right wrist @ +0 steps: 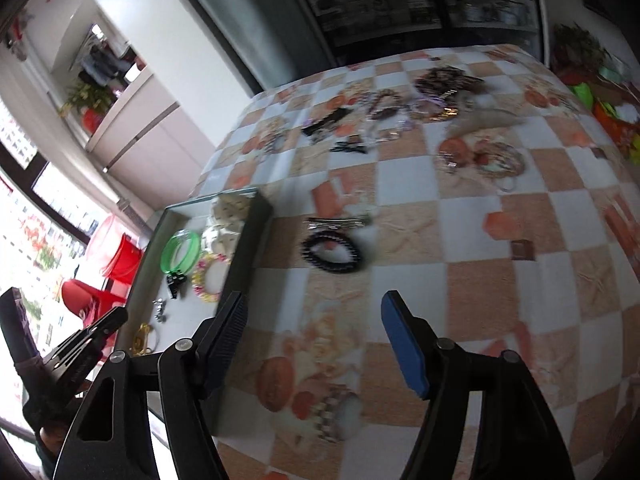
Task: Organize jewelry
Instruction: 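Lift both tools out of the tray back over the table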
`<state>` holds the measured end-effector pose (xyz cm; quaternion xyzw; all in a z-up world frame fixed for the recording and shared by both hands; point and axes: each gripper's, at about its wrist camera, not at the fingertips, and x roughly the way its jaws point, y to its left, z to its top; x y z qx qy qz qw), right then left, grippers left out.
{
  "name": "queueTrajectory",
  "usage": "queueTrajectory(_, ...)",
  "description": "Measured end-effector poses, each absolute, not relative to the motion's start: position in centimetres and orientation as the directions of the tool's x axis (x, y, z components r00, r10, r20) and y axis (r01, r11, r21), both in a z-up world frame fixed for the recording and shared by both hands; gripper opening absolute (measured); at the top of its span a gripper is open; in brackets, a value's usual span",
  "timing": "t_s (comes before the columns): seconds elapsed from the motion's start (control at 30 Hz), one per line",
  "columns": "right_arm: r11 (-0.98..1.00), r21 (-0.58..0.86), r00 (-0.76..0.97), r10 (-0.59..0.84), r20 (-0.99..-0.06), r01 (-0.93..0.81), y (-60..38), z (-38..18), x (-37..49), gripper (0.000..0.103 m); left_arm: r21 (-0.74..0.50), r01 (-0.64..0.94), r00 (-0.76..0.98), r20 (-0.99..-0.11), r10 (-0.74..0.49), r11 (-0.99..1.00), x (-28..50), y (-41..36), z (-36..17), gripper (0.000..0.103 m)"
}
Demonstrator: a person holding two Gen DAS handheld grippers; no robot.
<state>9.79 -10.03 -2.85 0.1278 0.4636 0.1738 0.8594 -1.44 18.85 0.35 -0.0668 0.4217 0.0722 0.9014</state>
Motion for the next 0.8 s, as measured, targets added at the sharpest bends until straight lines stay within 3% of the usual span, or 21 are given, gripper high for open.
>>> queueTrajectory(0.3, 0.911, 0.399, 0.531, 0.388, -0.753, -0.099, -14.7, -4.2, 9.3, 0.079, -0.065, -0.116, 0.640, -0.768, 0.024, 0.991, -0.7, 15.1, 1.0, 0.007)
queueTrajectory(0.33, 0.911, 0.401, 0.533, 0.387, -0.752, -0.095, -15.1, -4.2, 9.2, 0.079, -0.069, -0.107, 0.640, -0.768, 0.016, 0.992, -0.6, 14.7, 1.1, 0.016)
queueTrajectory(0.37, 0.910, 0.404, 0.535, 0.386, -0.751, -0.090, -15.5, -4.3, 9.3, 0.079, -0.069, -0.097, 0.640, -0.768, 0.009, 0.993, -0.4, 14.2, 1.3, 0.077)
queueTrajectory(0.4, 0.910, 0.407, 0.538, 0.385, -0.750, -0.084, -15.9, -4.2, 9.3, 0.079, -0.067, -0.095, 0.638, -0.770, 0.009, 0.993, -0.3, 13.8, 1.4, 0.103)
queueTrajectory(0.8, 0.922, 0.385, 0.560, 0.336, -0.757, -0.033, -19.4, -4.0, 10.8, 0.081, -0.004, 0.054, 0.671, -0.741, -0.040, 0.999, 5.8, 6.9, 2.2, 0.103)
